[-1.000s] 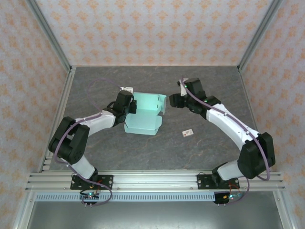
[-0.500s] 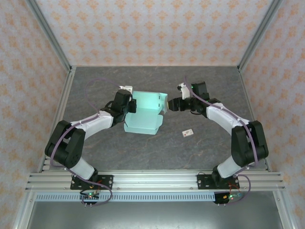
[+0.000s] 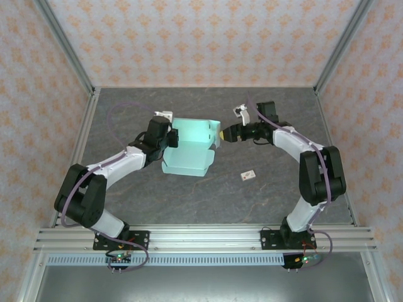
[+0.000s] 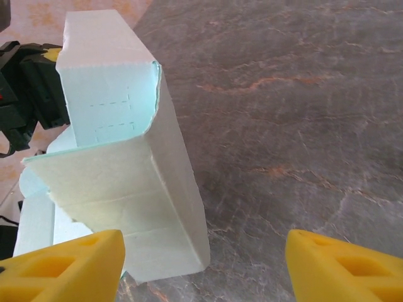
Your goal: Fold the paper box
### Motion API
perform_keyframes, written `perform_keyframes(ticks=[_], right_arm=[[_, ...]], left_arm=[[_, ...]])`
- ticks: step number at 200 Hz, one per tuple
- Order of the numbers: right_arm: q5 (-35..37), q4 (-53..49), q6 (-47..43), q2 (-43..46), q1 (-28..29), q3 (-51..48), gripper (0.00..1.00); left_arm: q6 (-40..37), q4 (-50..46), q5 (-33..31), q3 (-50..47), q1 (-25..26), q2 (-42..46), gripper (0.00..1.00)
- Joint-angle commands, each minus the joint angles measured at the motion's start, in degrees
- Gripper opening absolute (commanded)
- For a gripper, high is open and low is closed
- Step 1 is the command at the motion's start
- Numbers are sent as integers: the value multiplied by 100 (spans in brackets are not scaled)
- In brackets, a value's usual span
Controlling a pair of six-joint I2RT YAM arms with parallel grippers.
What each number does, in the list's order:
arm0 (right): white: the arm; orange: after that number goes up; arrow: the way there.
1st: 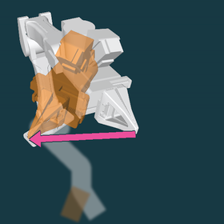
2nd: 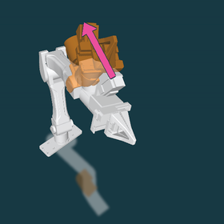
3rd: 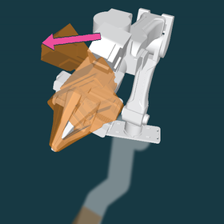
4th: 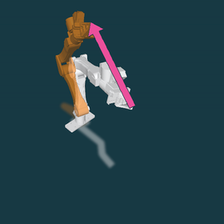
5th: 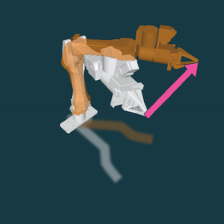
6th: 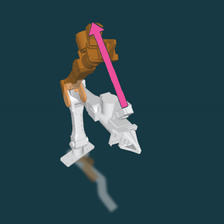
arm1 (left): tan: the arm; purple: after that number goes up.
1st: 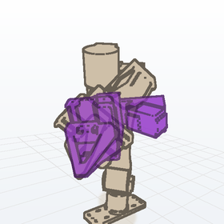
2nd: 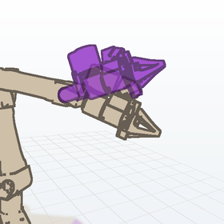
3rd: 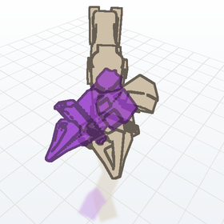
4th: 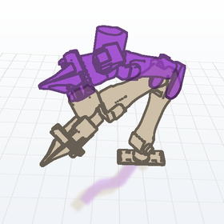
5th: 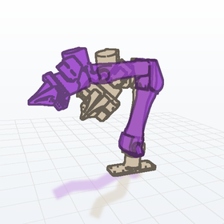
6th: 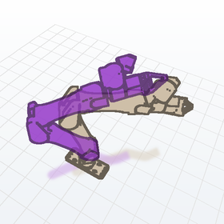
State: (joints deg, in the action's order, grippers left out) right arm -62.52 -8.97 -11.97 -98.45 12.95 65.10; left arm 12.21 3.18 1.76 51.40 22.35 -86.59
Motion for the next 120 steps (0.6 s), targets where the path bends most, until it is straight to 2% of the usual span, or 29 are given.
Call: perform_keyframes(ticks=[1, 33, 120], right_arm=[[-674, 81, -405, -185, 97, 270, 68], [-804, -14, -679, -222, 276, 334, 65], [-884, 14, -693, -104, 287, 226, 51]], left_arm=[[121, -112, 75, 183, -39, 176, 0], [207, -125, 137, 203, -38, 160, 0], [352, -186, 149, 255, -42, 67, 0]])
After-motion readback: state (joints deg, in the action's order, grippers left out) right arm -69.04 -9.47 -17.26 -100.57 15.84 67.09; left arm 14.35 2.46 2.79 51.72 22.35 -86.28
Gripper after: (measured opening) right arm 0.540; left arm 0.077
